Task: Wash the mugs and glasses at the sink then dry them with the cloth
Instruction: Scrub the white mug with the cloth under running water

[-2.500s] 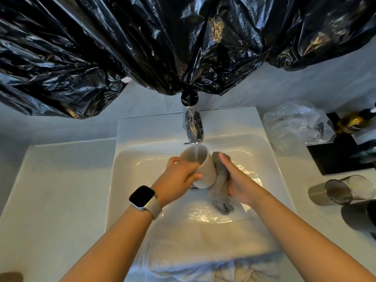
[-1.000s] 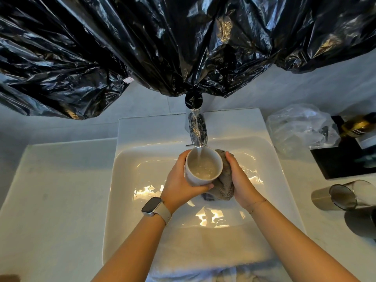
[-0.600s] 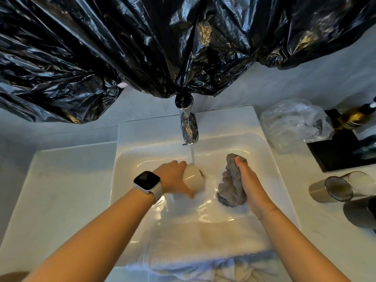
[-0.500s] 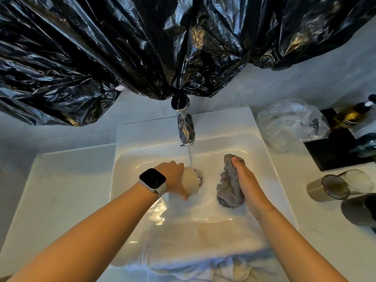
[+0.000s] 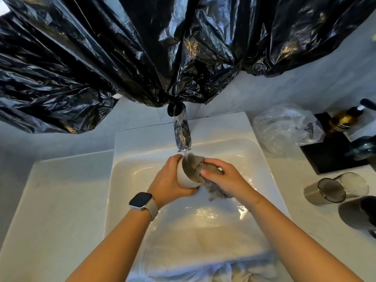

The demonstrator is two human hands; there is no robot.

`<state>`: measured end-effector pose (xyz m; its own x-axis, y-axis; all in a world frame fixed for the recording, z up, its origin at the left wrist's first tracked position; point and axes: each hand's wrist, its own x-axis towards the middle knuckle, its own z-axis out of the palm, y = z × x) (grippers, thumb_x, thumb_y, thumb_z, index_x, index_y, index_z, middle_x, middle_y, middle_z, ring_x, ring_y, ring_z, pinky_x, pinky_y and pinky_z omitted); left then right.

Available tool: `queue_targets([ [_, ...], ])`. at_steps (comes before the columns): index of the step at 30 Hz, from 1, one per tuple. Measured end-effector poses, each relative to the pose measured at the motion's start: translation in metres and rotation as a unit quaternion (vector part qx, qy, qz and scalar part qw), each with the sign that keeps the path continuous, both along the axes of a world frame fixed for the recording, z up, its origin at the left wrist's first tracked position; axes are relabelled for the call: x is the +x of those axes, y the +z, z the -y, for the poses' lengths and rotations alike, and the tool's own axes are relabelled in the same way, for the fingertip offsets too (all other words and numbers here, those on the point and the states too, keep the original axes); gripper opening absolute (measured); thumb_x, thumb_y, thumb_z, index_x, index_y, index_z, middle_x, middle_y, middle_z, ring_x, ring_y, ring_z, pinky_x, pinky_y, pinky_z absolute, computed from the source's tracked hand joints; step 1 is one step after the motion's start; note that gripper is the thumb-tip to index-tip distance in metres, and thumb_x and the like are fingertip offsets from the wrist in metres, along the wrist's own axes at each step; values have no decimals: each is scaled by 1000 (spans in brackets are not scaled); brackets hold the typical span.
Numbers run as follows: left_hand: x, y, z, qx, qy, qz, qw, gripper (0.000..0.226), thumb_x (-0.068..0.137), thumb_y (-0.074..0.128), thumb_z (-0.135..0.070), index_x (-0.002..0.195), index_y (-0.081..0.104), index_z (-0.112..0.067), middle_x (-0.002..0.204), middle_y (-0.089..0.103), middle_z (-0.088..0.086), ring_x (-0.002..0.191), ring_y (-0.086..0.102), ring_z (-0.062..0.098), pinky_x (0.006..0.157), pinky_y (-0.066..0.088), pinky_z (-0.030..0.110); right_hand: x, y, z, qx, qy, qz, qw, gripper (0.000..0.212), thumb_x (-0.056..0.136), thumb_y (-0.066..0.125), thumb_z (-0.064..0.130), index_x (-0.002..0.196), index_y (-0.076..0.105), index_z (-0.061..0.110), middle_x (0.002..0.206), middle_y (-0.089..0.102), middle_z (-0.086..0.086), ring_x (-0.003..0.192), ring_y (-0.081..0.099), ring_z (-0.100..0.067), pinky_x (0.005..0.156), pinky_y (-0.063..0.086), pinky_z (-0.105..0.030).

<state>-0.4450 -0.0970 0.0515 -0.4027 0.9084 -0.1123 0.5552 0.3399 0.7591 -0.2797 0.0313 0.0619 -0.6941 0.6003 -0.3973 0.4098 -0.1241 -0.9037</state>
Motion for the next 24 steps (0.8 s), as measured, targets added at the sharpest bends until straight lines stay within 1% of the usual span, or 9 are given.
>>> queue_targets([
  [3, 4, -8, -1, 39, 4, -7, 999, 90, 56, 90, -48, 124, 31, -44, 122, 53, -9, 101, 59, 9, 79, 56, 24, -17, 1, -13, 65, 57, 101, 991, 43, 80, 76, 36, 117, 58, 25, 100, 59, 13, 95, 59, -11, 80, 49, -23],
  [5, 2, -11, -1, 34, -10, -1, 999, 89, 59, 89, -45, 122, 27, -44, 120, 52, -10, 97, 60, 9, 74, 55, 20, -26, 2, -18, 33, 98, 146, 984, 20, 81, 74, 29, 89, 63, 16, 82, 62, 2, 76, 59, -14, 65, 47, -23],
  [7, -2, -16, 3, 12, -28, 36, 999, 93, 60, 90, -42, 127, 25, -44, 120, 51, -12, 101, 60, 10, 76, 54, 17, -28, -1, -17, -17, 101, 149, 983, 13, 82, 69, 19, 74, 62, 13, 70, 60, -2, 64, 56, -13, 55, 44, -18],
  [10, -1, -22, 14, 41, -6, 46, 998, 96, 60, 85, -49, 134, 25, -47, 126, 43, -21, 113, 52, -4, 84, 46, 6, -30, -7, -8, -10, 72, 122, 990, 7, 82, 64, 11, 78, 68, 7, 71, 62, -2, 67, 59, -12, 56, 45, -19],
  [13, 0, -26, 15, 85, 12, 20, 996, 94, 60, 84, -49, 136, 29, -44, 129, 40, -18, 117, 43, -15, 90, 39, 1, -39, -3, -12, -33, 50, 127, 990, 18, 81, 68, 16, 88, 72, 0, 76, 69, -8, 72, 66, -19, 65, 51, -26],
  [17, 0, -25, 14, 83, 6, 13, 996, 88, 61, 80, -55, 132, 29, -51, 128, 39, -21, 116, 43, -15, 87, 41, 3, -53, 4, -22, -28, 125, 227, 965, 37, 80, 73, 33, 98, 69, 0, 93, 72, -17, 86, 68, -31, 80, 54, -36],
  [20, -2, -24, 13, 105, 16, 37, 994, 89, 61, 82, -52, 133, 29, -54, 133, 42, -17, 120, 46, -7, 93, 43, 8, -58, 3, -19, -30, 93, 203, 974, 31, 83, 69, 28, 95, 69, 0, 88, 72, -17, 83, 68, -32, 74, 55, -37],
  [22, -8, -21, 13, 117, 38, 94, 988, 93, 59, 86, -46, 136, 33, -46, 136, 44, -13, 121, 49, -1, 95, 48, 17, -59, 1, -15, -36, 49, 173, 983, 22, 84, 67, 22, 90, 70, 0, 80, 69, -13, 74, 64, -27, 65, 49, -29],
  [24, -12, -18, 16, 124, 96, 222, 962, 94, 61, 85, -46, 140, 35, -39, 139, 43, -10, 121, 53, 7, 91, 55, 26, -59, 1, -11, -56, 10, 145, 988, 16, 84, 66, 18, 84, 70, 2, 74, 68, -11, 67, 63, -24, 60, 46, -25],
])
